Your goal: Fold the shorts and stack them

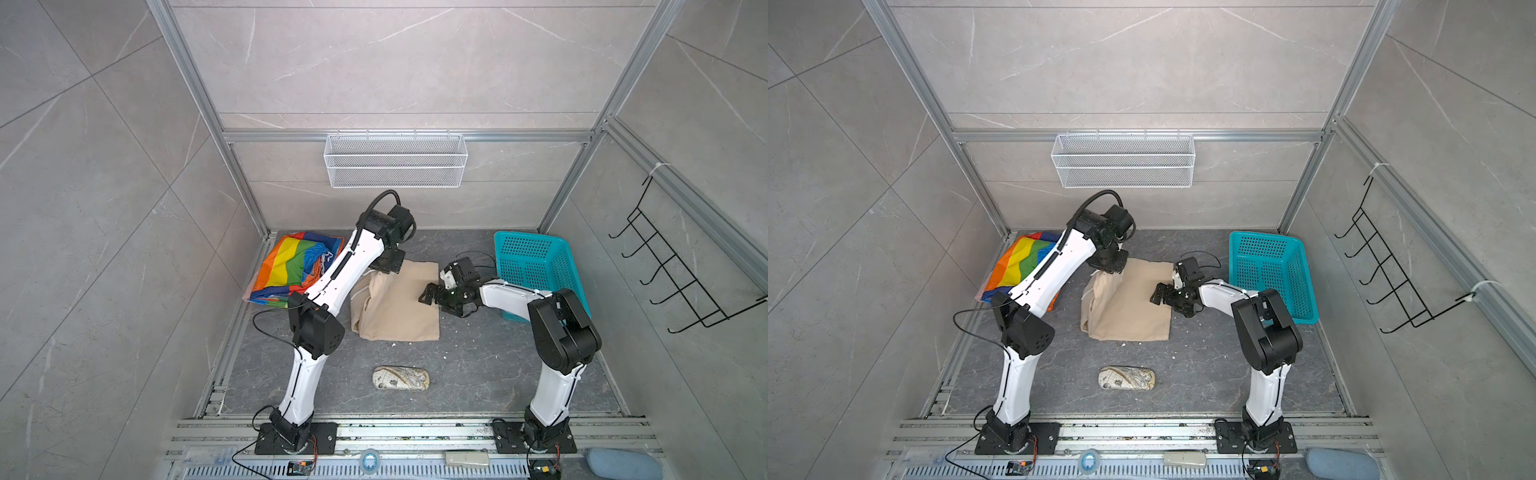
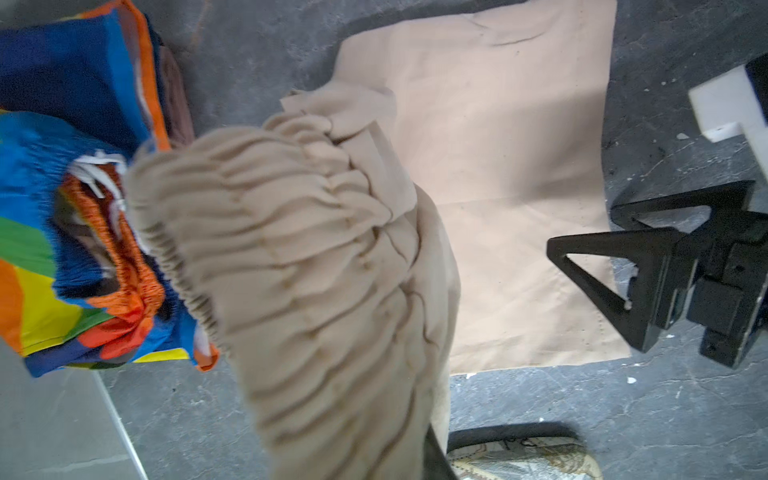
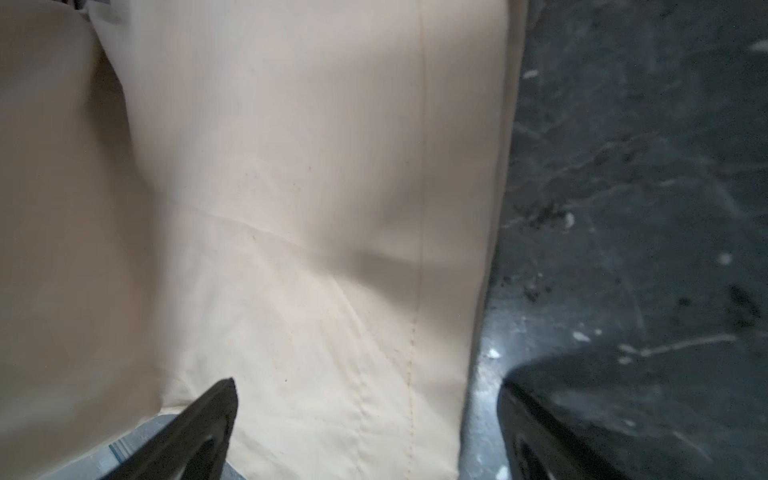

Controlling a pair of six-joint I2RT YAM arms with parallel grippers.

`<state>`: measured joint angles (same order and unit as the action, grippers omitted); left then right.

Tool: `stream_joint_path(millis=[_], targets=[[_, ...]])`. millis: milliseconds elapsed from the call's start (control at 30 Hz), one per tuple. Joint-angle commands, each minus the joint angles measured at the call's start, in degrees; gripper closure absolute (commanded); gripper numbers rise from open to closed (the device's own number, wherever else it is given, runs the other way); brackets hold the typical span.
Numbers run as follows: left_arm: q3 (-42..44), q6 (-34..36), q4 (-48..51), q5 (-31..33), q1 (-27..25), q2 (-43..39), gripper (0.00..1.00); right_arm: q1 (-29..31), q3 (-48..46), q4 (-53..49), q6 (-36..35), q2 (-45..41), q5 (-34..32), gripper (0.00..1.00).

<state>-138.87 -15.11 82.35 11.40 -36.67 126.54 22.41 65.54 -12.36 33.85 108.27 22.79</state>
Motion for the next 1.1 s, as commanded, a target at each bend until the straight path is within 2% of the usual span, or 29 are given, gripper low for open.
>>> stream_joint_path(millis=[0, 267, 467, 533, 567, 600, 633, 767, 833, 900, 1033, 1067], targets=[[-2.2, -3.8, 1.8, -5.2, -0.9, 2.7, 0.87, 0.1, -3.4, 0.0, 1.7, 1.2, 1.0, 0.01], [2.8, -8.4, -7.7, -12.2, -2.5, 3.5, 0.86, 0.1, -7.0, 5.3, 4.7, 1.9, 4.0, 0.01], [4.8, -8.7, -11.5, -13.9, -3.2, 3.8, 0.75, 0.1, -8.7, 7.2, 6.0, 1.1, 5.5, 0.01], [6.2, -8.5, -13.7, -13.8, -3.2, 2.3, 0.63, 0.1, -9.1, 6.6, 6.0, -0.5, 5.6, 0.01], [6.6, -8.2, -14.9, -13.4, -3.2, 1.0, 0.46, 0.0, -9.2, 6.1, 5.8, -1.5, 5.6, 0.01], [7.2, -8.0, -16.0, -12.5, -3.1, -0.5, 0.12, -0.2, -9.4, 5.2, 5.5, -2.7, 5.5, 0.01], [7.7, -7.6, -17.0, -11.6, -3.1, -1.9, 0.01, -0.3, -9.6, 4.5, 5.3, -3.9, 5.4, 0.01], [13.0, -6.3, -23.8, -8.4, -1.8, -11.5, 0.00, -1.3, -10.9, 0.7, 4.2, -9.7, 4.4, 0.01], [19.1, -7.3, -29.1, -10.0, 0.3, -17.4, 0.00, -1.6, -10.8, -1.9, 3.3, -12.6, 3.1, 0.01], [27.6, -10.5, -35.8, -15.4, 4.3, -23.4, 0.00, -1.6, -10.0, -5.3, 2.0, -15.4, 0.3, 0.01], [48.1, -22.2, -54.0, -30.6, 12.4, -31.7, 0.00, -1.0, -7.2, -8.9, 1.0, -18.7, -3.5, 0.01], [52.1, -24.5, -57.9, -32.7, 13.4, -32.8, 0.00, -0.6, -6.3, -9.8, 0.8, -18.6, -4.4, 0.01]])
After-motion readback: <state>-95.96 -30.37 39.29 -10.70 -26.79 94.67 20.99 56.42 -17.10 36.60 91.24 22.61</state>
